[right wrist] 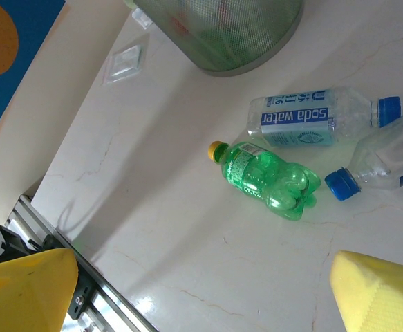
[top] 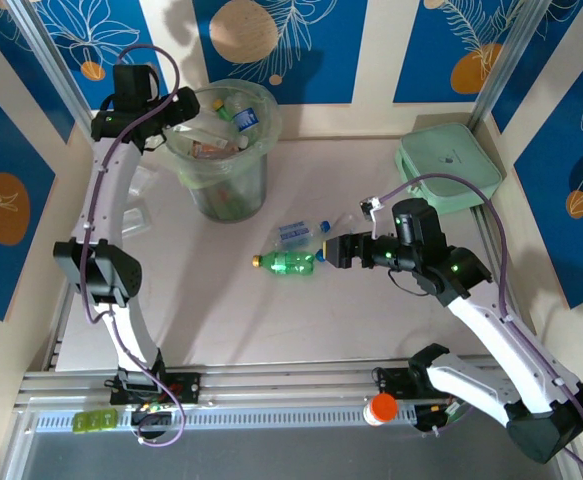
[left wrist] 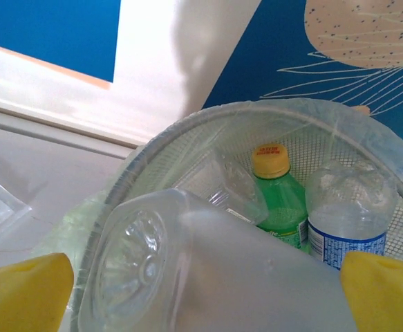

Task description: Put the plastic bottles in the bin

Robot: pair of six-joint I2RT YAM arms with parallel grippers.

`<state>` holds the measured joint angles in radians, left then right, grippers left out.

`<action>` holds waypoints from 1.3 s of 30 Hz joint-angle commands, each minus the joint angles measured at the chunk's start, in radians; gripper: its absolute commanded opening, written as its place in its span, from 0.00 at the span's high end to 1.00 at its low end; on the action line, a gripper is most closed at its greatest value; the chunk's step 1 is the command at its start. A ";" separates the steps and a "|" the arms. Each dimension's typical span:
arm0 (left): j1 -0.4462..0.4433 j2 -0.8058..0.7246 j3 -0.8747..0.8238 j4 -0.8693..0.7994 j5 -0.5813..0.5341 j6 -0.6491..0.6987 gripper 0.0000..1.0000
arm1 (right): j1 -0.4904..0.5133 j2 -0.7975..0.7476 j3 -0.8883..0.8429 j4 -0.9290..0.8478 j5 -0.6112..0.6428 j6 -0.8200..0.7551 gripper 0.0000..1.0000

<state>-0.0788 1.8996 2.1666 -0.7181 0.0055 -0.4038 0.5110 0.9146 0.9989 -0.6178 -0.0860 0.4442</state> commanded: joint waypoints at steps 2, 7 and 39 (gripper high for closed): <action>-0.003 -0.048 0.027 0.036 -0.010 0.075 0.13 | -0.005 -0.004 -0.019 0.004 -0.021 -0.009 0.06; -0.003 0.009 0.040 0.024 0.032 0.051 0.33 | -0.005 -0.006 -0.018 0.000 -0.019 -0.007 0.06; -0.153 -0.054 0.002 0.028 -0.124 0.186 0.41 | -0.006 0.025 0.029 -0.009 0.025 -0.008 0.06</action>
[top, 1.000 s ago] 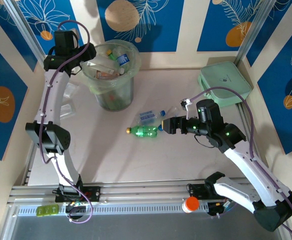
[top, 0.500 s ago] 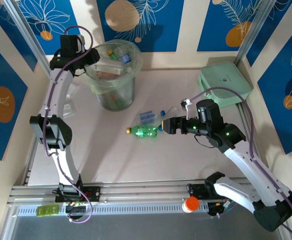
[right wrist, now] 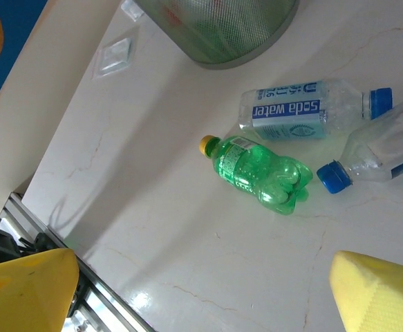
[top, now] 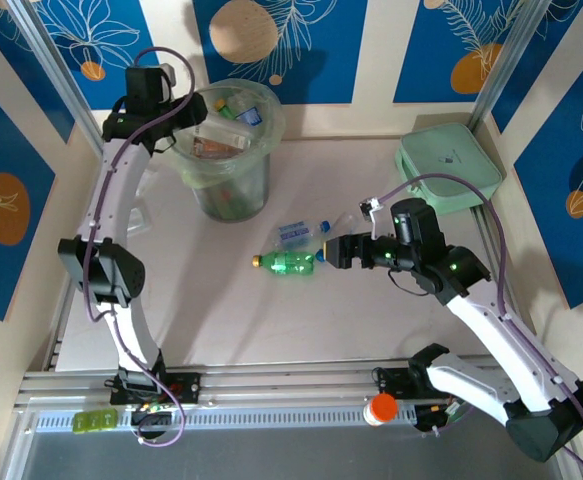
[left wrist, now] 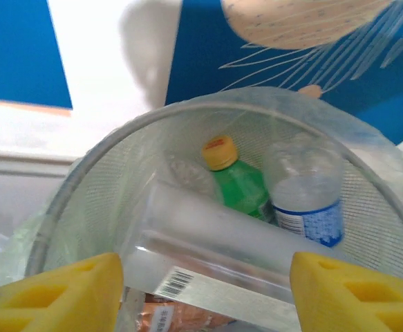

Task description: Put the plastic bottles in the bin

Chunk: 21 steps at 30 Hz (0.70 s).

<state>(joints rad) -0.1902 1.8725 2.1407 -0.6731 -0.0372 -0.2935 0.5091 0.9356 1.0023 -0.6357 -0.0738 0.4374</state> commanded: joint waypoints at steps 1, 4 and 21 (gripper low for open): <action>-0.049 -0.017 0.031 -0.017 -0.063 0.075 0.44 | -0.004 0.006 0.024 0.015 0.014 0.001 0.06; -0.057 0.027 0.037 -0.020 0.047 0.031 0.50 | -0.004 0.014 0.022 0.025 0.021 0.008 0.07; -0.058 0.146 0.003 0.003 0.169 -0.061 0.53 | -0.023 0.105 0.073 0.001 0.060 0.063 0.08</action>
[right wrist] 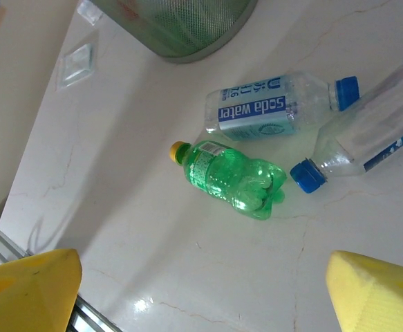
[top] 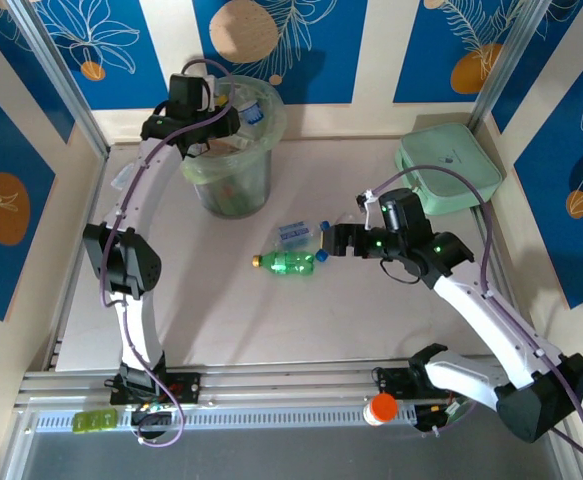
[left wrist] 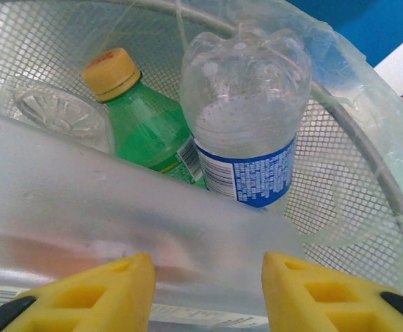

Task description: Put the plastic bottles in the bin

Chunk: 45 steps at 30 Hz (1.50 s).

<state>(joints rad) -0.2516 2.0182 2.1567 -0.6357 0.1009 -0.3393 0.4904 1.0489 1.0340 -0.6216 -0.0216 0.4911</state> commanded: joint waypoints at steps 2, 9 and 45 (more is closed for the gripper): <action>0.005 -0.032 -0.010 -0.031 0.028 -0.016 0.51 | -0.007 -0.004 0.057 -0.022 0.025 0.007 0.08; -0.002 -0.195 0.001 -0.016 -0.006 -0.034 0.31 | -0.031 0.062 0.108 -0.054 0.078 0.063 0.08; -0.278 -1.004 -1.180 0.226 0.012 -0.169 0.21 | -0.164 1.023 0.644 -0.308 0.294 0.682 0.17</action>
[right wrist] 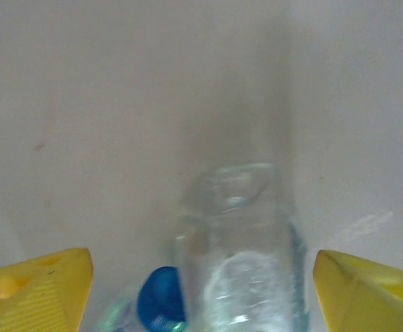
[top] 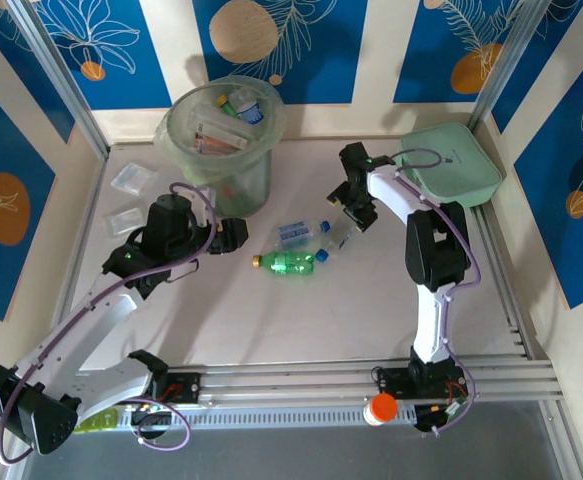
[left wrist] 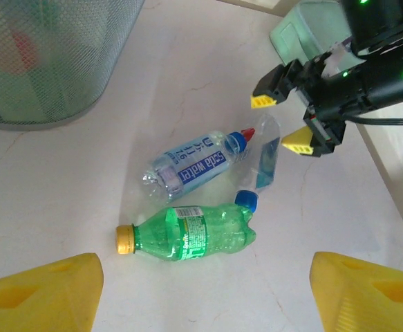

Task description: Put the plastic bottles in the bin

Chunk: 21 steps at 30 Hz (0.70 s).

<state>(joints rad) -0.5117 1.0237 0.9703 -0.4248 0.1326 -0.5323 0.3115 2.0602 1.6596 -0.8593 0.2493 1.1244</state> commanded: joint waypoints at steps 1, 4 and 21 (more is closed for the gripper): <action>-0.022 -0.012 0.008 0.014 -0.023 0.025 0.21 | 0.015 0.019 0.018 -0.072 0.023 0.051 0.17; -0.025 -0.017 0.007 0.011 -0.030 0.028 0.21 | 0.015 0.034 0.007 -0.059 0.012 0.051 0.18; -0.024 -0.010 0.001 0.021 -0.036 0.033 0.20 | 0.005 -0.098 -0.166 0.037 0.000 0.058 0.56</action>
<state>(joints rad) -0.5285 1.0237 0.9703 -0.4255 0.1032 -0.5148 0.3214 2.0220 1.5410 -0.8047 0.2512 1.1645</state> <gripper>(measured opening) 0.798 0.441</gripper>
